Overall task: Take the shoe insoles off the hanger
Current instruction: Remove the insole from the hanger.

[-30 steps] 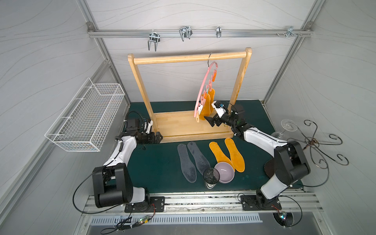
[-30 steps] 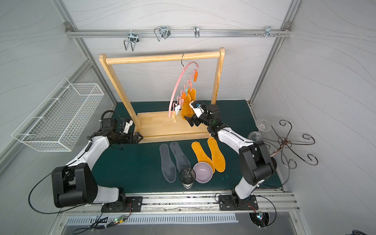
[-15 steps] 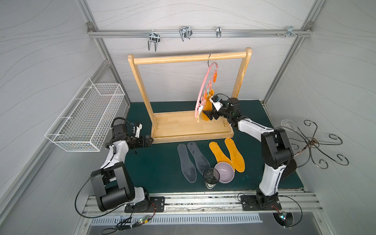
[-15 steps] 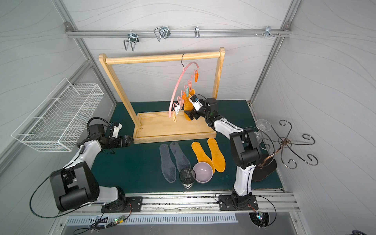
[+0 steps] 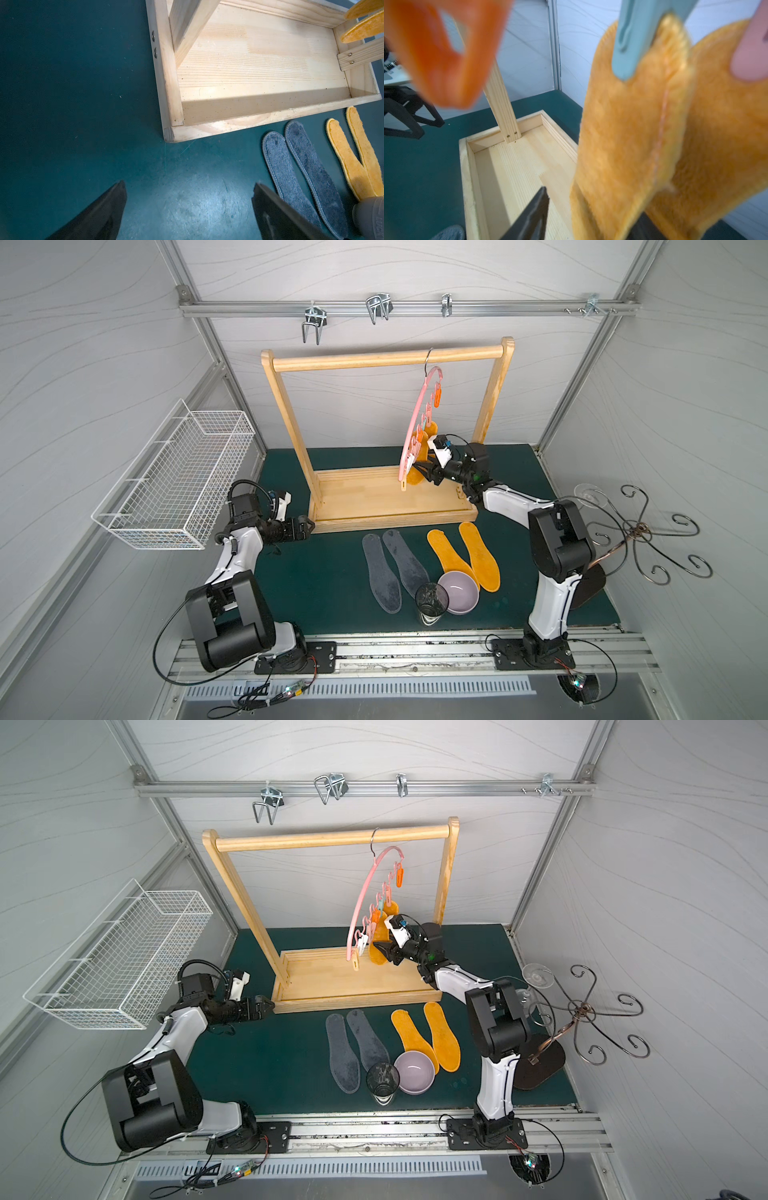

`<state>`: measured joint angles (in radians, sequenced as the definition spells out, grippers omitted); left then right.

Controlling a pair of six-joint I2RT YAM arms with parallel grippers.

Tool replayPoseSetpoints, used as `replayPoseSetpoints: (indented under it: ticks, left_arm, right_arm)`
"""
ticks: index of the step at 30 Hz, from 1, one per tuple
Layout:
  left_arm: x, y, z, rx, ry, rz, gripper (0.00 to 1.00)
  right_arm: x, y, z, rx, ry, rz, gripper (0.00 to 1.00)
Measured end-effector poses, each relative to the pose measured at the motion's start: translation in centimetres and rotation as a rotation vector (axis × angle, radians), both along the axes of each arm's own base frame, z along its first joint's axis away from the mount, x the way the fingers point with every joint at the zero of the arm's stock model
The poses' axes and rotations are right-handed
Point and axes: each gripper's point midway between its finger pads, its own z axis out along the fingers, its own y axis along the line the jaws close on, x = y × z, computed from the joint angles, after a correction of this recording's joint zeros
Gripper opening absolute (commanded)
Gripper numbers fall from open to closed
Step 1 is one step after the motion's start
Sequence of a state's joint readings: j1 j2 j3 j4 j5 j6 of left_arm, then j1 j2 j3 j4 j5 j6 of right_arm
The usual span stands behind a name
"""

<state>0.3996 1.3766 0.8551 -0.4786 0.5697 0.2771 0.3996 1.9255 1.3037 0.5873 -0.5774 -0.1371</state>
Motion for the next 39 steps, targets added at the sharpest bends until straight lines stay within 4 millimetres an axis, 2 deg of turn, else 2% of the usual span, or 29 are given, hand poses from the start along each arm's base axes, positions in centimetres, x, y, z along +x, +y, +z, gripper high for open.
replayPoseSetpoints:
  ticks: [6, 8, 10, 12, 15, 17, 21, 25, 30, 39]
  left_arm:
    - [0.0, -0.2, 0.0, -0.009, -0.005, -0.005, 1.0]
    - [0.0, -0.2, 0.0, -0.012, -0.008, -0.007, 1.0]
    - [0.0, -0.3, 0.0, -0.017, -0.008, -0.009, 1.0]
    - [0.0, -0.4, 0.1, -0.021, -0.012, -0.012, 0.99]
    - [0.0, -0.5, 0.2, -0.025, -0.016, -0.016, 0.99]
    - [-0.1, -0.7, 0.3, -0.031, -0.018, -0.02, 0.99]
    - [-0.1, -0.7, 0.3, -0.035, -0.021, -0.025, 0.98]
    - [-0.1, -0.4, 0.1, -0.018, -0.014, -0.017, 0.98]
    - [-0.2, -0.3, 0.4, -0.002, -0.021, -0.016, 0.98]
    - [-1.7, -1.7, 2.3, -0.048, 0.021, -0.07, 0.97]
  right_arm:
    - [-1.1, 0.6, 0.9, 0.076, 0.011, 0.054, 0.45]
    - [-1.6, 0.7, 0.5, 0.092, 0.016, 0.068, 0.47]
    - [-2.0, 1.1, 0.0, 0.103, 0.025, 0.078, 0.53]
    - [-2.0, 1.5, -0.6, 0.109, 0.036, 0.076, 0.54]
    - [-1.5, 1.9, -1.6, 0.114, 0.058, 0.056, 0.46]
    - [-1.2, 2.1, -2.3, 0.114, 0.078, 0.05, 0.37]
    - [-0.7, 2.3, -2.7, 0.119, 0.094, 0.042, 0.25]
    - [-0.7, 2.3, -2.6, 0.131, 0.097, 0.032, 0.0]
    - [-0.8, 2.3, -2.7, 0.147, 0.11, 0.003, 0.0]
    - [-3.1, 1.9, -2.0, 0.162, 0.114, -0.025, 0.0]
